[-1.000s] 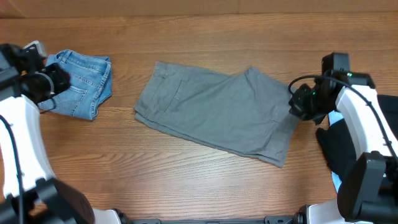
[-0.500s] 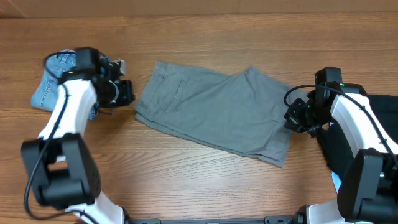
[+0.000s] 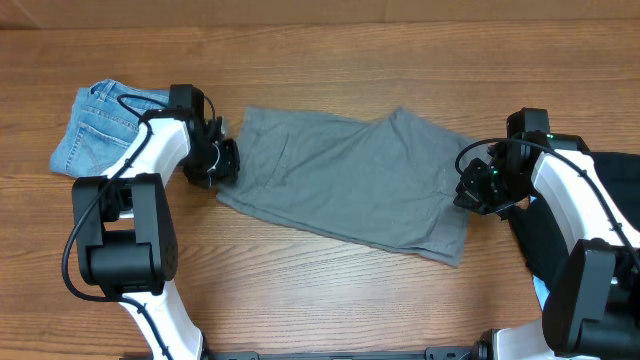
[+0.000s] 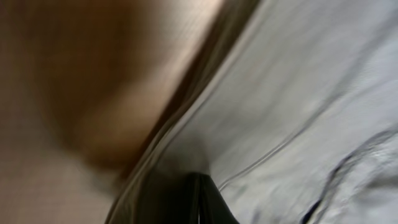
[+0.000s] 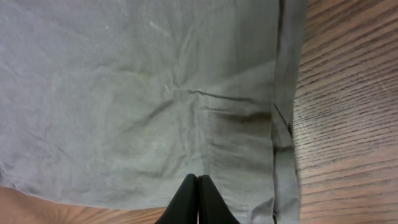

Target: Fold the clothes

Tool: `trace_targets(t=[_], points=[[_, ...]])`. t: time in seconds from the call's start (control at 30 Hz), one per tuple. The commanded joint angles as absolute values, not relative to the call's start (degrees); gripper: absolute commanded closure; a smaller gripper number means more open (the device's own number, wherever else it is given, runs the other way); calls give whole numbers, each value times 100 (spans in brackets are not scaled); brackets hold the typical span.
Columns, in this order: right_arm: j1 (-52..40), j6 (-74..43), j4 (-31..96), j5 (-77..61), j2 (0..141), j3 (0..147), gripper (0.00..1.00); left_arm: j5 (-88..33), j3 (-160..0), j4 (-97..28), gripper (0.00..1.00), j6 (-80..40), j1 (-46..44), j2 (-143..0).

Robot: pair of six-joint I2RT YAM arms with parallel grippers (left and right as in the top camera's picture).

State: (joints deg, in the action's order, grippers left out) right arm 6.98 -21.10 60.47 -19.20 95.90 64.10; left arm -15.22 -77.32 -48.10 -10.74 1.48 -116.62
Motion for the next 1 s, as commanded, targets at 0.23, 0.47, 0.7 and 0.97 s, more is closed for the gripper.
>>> trace_targets(t=[0.23,0.47,0.7,0.97], points=[[681,-1946,6281,-1588,9509,6399,92,104,-7397,-6600,96,-1603,478,-11207],[674,-1898,6681,-1457,9509,6396,83,104,-7397,-7481,96,-1518,475,-9970],[670,-1575,6104,-1787,9513,6379,72,-576,-7345,-6949,96,-867,412,-9760],[670,-1634,4705,-2753,9522,5026,95,-762,-5911,-5452,96,-1041,-5,-9789]])
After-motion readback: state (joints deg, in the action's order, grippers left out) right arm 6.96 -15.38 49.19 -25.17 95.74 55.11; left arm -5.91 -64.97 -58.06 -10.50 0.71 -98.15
